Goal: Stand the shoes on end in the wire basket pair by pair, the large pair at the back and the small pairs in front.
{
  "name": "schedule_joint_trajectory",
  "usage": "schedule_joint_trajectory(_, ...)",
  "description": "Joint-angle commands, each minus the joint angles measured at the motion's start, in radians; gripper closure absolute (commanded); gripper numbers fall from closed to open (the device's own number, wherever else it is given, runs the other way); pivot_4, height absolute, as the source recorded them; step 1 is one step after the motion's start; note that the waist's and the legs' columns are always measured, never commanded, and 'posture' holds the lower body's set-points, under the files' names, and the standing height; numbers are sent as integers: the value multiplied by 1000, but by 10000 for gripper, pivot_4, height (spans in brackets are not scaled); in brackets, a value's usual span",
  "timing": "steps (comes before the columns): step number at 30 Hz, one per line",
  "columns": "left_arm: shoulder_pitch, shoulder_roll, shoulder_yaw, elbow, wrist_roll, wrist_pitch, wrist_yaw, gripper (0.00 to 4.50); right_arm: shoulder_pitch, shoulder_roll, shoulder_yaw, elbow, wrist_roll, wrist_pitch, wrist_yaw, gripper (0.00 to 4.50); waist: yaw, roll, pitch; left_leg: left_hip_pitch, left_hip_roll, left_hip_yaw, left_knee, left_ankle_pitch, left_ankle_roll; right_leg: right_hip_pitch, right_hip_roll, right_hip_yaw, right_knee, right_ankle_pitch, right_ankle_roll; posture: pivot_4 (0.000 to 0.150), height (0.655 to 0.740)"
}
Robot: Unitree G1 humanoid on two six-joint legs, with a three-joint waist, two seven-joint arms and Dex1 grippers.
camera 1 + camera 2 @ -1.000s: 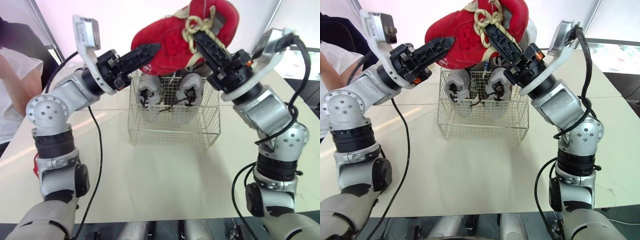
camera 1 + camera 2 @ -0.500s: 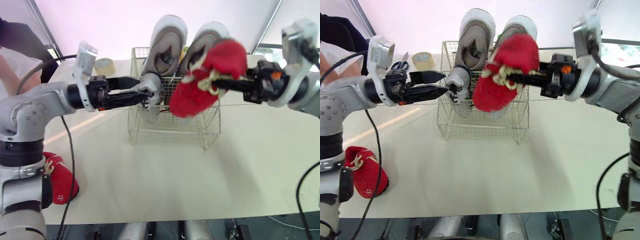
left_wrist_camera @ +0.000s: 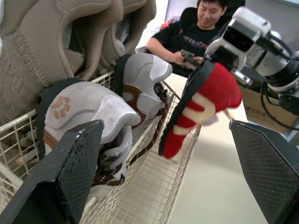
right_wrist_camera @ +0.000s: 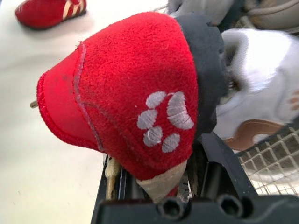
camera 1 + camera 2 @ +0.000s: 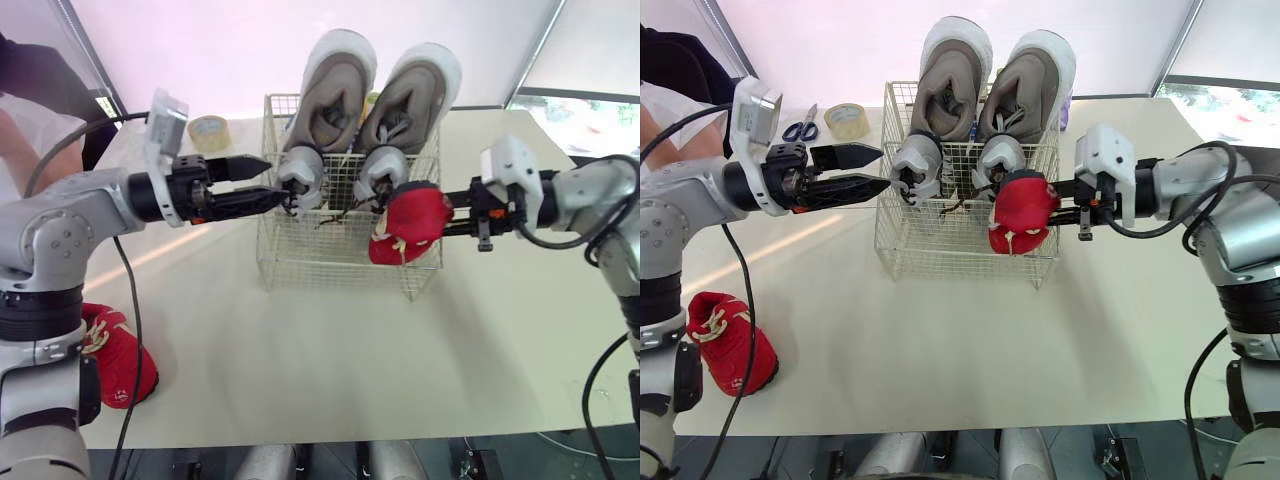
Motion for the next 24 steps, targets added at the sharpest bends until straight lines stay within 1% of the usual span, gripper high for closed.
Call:
schedule_joint_trajectory(1,1,-3,39,-33,-16,-10,9,673,-33,29,-19,14,-40,-30,17,39091,0,0,0,0,0,0,0,0,0,0,0,0,0,0,0,1500,7400)
schedule_joint_trajectory(7,6,-12,38,-44,-17,-13,13,673,21,91,-40,21,-63,-30,-1,39091,0,0,0,0,0,0,0,0,0,0,0,0,0,0,0,1500,7400)
schedule_joint_trajectory(11,5,-16,35,-49,-17,-13,16,673,72,88,-45,-1,-96,-42,-10,39091,2,0,0,0,0,0,1,0,0,0,0,0,1,0,0,1500,7400)
schedule_joint_trajectory(13,6,-18,34,-53,-18,-12,18,0,93,84,-56,-13,-100,-35,-17,28483,2,0,0,1,0,0,1,0,0,1,0,0,1,0,0,1500,7400)
schedule_joint_trajectory(15,6,-20,32,-56,-18,-11,18,0,104,80,-77,-29,-84,5,-28,19984,2,0,0,1,0,0,1,0,0,1,0,0,1,0,0,1500,7400)
schedule_joint_trajectory(17,6,-21,30,-57,-17,-11,19,0,115,73,-95,-45,-84,19,-39,9008,2,0,0,1,0,0,1,0,0,1,0,0,1,0,0,1500,7400)
schedule_joint_trajectory(19,7,-22,30,-59,-16,-11,19,0,128,63,-112,-64,-87,26,-45,103,0,0,0,1,0,0,1,0,-1,1,0,0,1,0,0,1500,7400)
schedule_joint_trajectory(24,22,-9,38,-69,-16,-5,20,0,166,-14,-221,-160,-62,76,-75,103,4,0,0,1,0,0,2,0,-1,1,0,0,1,0,0,1500,7400)
